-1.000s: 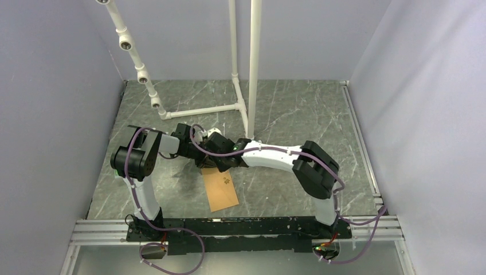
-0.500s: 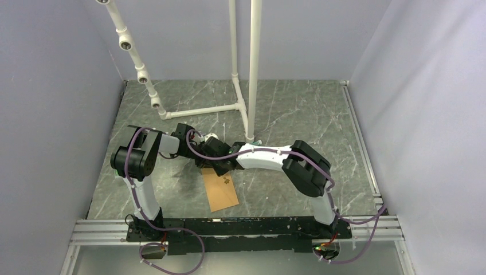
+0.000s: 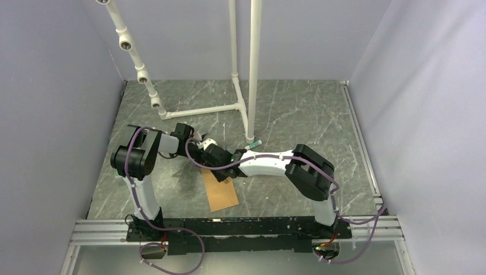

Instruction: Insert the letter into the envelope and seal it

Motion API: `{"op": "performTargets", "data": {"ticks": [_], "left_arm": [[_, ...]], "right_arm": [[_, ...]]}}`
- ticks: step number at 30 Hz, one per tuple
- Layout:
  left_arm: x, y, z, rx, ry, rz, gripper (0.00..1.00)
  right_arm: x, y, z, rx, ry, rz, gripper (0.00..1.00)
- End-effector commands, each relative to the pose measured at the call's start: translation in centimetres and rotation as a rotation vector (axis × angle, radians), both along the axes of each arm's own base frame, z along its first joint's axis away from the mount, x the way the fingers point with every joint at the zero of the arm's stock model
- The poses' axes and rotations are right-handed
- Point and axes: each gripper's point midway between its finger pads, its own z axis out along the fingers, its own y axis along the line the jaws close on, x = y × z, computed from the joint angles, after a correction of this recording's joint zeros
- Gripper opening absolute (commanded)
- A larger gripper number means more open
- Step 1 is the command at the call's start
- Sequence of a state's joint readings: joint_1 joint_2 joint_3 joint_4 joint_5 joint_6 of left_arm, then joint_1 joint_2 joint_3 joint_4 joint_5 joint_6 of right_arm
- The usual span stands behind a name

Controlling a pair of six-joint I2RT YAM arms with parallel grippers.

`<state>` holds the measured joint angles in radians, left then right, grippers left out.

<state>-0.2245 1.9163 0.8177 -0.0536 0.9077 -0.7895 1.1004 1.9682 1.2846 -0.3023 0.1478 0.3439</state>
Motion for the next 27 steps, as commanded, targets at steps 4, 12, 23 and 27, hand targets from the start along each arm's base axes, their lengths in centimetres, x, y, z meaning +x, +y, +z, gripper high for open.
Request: {"op": "performTargets", "data": {"ticks": [4,12,23,27], "left_arm": [[-0.3,2.2,-4.1,0.154,0.092,0.079,0.02],[-0.4,2.3,-4.1,0.154,0.089,0.081,0.02],[-0.6,2.3,-4.2,0.155,0.092,0.076,0.02],[-0.6,2.3,-4.3,0.155,0.091,0.075,0.02]], "right_arm": [[-6.0,-2.0,-2.4,-0.096,0.164,0.087,0.03],[-6.5,-2.8,-2.8,-0.125,0.169,0.059,0.02],[-5.6,-4.8,-2.8,-0.139,0.153,-0.056,0.04],[-5.2,-5.0,-2.7,-0.103,0.175,-0.091,0.11]]}}
